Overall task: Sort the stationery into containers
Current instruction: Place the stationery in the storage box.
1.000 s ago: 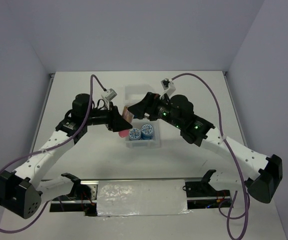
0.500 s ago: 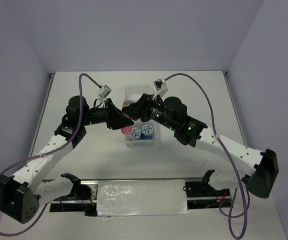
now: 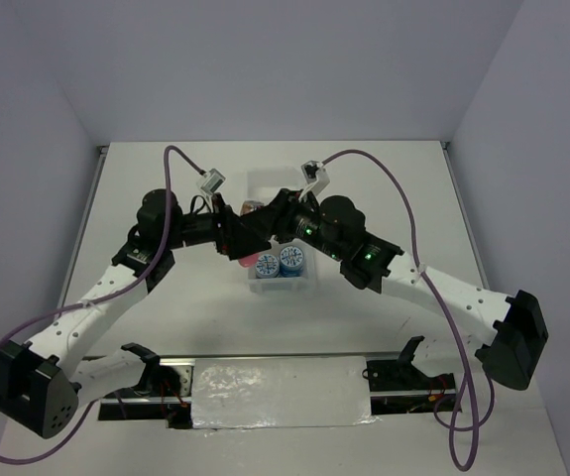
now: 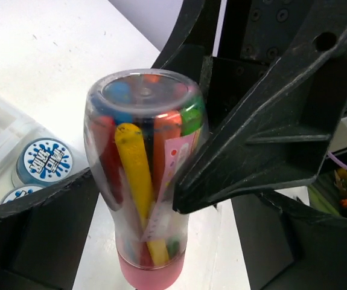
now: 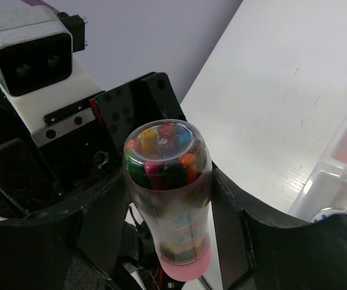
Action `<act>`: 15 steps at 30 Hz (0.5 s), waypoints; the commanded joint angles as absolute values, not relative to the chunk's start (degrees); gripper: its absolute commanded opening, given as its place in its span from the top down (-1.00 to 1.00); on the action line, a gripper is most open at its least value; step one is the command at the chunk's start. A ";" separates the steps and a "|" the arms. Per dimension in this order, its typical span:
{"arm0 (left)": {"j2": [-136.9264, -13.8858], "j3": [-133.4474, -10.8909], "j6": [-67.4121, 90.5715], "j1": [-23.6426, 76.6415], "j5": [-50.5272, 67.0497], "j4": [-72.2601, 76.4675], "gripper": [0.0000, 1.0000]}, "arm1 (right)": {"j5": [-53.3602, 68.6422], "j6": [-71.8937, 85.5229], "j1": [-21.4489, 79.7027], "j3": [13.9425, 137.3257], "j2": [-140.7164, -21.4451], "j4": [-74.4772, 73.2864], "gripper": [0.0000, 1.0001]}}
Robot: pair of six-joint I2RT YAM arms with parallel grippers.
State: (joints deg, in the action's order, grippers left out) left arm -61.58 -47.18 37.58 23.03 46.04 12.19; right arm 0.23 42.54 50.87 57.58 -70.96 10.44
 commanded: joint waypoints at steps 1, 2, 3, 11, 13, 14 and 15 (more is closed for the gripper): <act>-61.87 -49.83 35.52 23.38 43.16 12.58 -0.99 | -4.03 42.45 51.24 57.57 -68.47 15.03 1.00; -61.87 -50.36 34.99 23.29 42.28 9.96 -0.99 | -6.83 42.19 51.24 57.57 -68.12 13.99 1.00; -61.87 -50.71 34.37 23.38 41.32 8.45 -0.99 | -8.25 42.10 51.24 57.48 -67.85 13.54 1.00; -61.52 -55.63 29.00 22.94 19.63 -9.04 -0.99 | -21.17 45.34 51.06 58.27 -66.54 9.75 1.00; -61.35 -56.59 29.70 21.63 15.14 -12.47 -0.99 | -26.26 47.01 50.98 58.27 -66.27 8.79 1.00; -61.00 -56.69 30.06 21.10 12.25 -12.83 -0.99 | -28.37 48.76 51.06 58.79 -66.27 6.96 1.00; -59.95 -56.78 30.41 20.57 11.00 -13.62 -0.99 | -30.74 49.91 50.98 59.32 -66.53 5.46 1.00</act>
State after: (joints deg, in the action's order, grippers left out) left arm -61.91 -54.46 31.48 22.50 22.61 -8.25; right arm -20.29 45.50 50.87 57.32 -68.88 6.76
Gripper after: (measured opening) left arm 0.993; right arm 0.601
